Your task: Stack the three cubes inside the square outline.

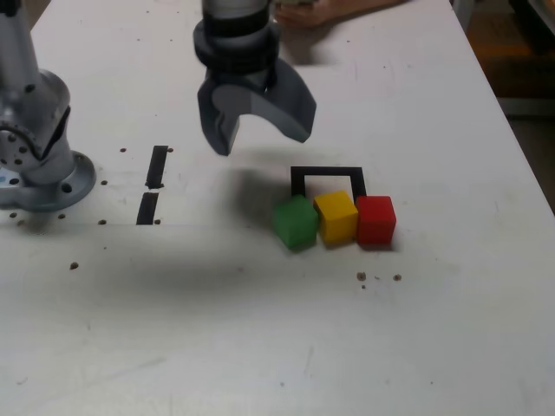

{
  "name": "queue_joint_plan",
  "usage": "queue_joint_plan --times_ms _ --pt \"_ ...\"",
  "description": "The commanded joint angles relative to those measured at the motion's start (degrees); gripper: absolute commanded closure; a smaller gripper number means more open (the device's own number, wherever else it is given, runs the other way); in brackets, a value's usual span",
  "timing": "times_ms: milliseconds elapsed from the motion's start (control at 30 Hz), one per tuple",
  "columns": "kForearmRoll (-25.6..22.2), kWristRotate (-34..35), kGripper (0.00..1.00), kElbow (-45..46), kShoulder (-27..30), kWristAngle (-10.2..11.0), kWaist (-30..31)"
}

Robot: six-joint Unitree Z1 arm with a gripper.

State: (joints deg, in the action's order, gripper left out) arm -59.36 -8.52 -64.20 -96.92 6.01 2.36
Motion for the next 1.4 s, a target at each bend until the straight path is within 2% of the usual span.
queue_joint_plan --times_ms 0,233,1000,1367 --pt "-1.8 -0.5 0.01 -2.6 -1.8 0.5 -0.1" --pt "-5.0 -1.2 0.01 -7.4 -6.6 0.8 -0.2" --pt "-4.2 -1.6 0.01 -10.2 -15.2 1.0 -2.6" --pt "-4.1 -1.1 0.01 -10.5 -17.1 -0.4 -2.0"
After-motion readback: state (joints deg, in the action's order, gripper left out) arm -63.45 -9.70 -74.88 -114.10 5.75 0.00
